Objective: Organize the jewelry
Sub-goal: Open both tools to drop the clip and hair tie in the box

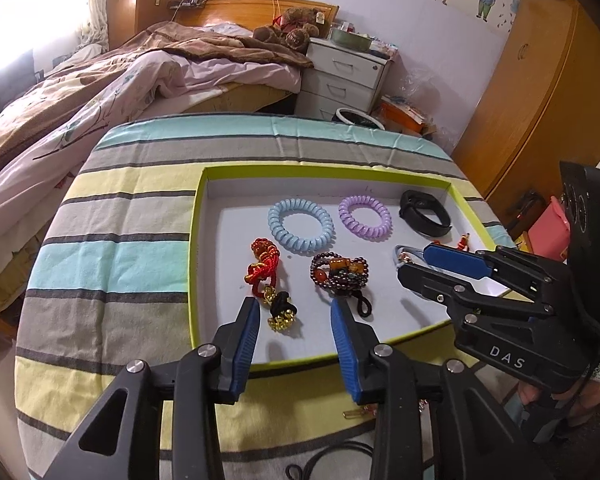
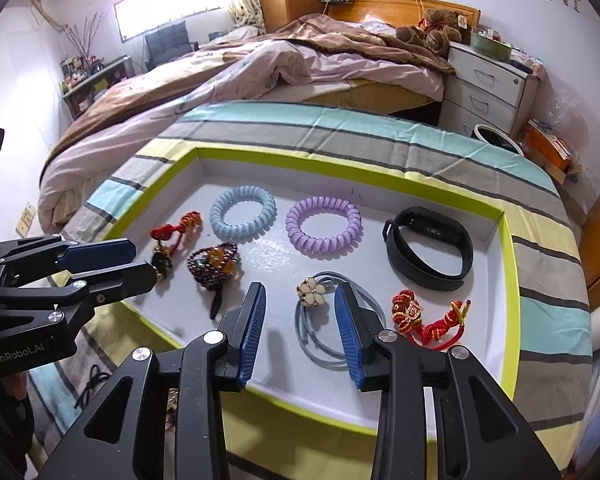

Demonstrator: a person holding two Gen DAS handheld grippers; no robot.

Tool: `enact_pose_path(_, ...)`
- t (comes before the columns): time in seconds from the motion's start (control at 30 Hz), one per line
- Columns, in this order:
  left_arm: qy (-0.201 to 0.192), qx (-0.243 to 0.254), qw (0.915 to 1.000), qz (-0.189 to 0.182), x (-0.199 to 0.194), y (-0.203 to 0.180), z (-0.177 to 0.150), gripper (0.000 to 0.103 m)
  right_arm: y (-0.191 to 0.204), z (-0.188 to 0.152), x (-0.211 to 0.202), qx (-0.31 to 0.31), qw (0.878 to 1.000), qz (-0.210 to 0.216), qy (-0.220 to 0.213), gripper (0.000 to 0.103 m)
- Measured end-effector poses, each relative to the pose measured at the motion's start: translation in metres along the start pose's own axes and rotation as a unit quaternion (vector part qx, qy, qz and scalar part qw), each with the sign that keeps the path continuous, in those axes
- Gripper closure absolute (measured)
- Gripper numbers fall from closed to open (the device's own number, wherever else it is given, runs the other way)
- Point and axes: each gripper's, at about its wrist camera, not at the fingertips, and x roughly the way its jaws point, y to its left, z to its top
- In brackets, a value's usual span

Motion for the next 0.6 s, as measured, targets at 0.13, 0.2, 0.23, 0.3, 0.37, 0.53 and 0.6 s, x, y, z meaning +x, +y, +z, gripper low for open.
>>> enact_pose_path(0.13, -0.007, -0.002, 1.0, -0.003, -0.013, 0.001, -0.005, 0.066, 0.001, -0.003, -0.012, 0.005, 1.0, 0.001, -0.013, 0.066)
enact_pose_path(0.2, -0.012, -0.001, 0.9999, -0.002, -0.022, 0.002, -0.01, 0.066, 0.003, -0.006, -0.019, 0.008, 1.0, 0.005, -0.022, 0.066)
enact_pose_path(0.23, -0.014, -0.002, 0.9999, -0.001, -0.026, 0.003, -0.013, 0.066, 0.004, -0.009, -0.024, 0.01, 1.0, 0.008, -0.027, 0.066)
enact_pose_path(0.3, -0.021, -0.008, 0.9997, -0.001, -0.036, 0.005, -0.017, 0.063, 0.008, -0.013, -0.033, 0.013, 0.999, 0.017, -0.036, 0.066)
enact_pose_path(0.37, -0.03, -0.013, 0.9994, -0.003, -0.046, 0.008, -0.022, 0.061, 0.012, -0.02, -0.041, 0.015, 0.999, 0.028, -0.041, 0.065)
enact_pose_path(0.53, -0.039, -0.014, 0.9991, 0.012, -0.063, 0.011, -0.035, 0.061, 0.029, -0.04, -0.056, 0.014, 0.997, 0.058, -0.041, 0.065)
enact_pose_path(0.6, -0.04, -0.018, 0.999, 0.012, -0.068, 0.013, -0.042, 0.061, 0.036, -0.048, -0.059, 0.021, 0.996, 0.073, -0.04, 0.066)
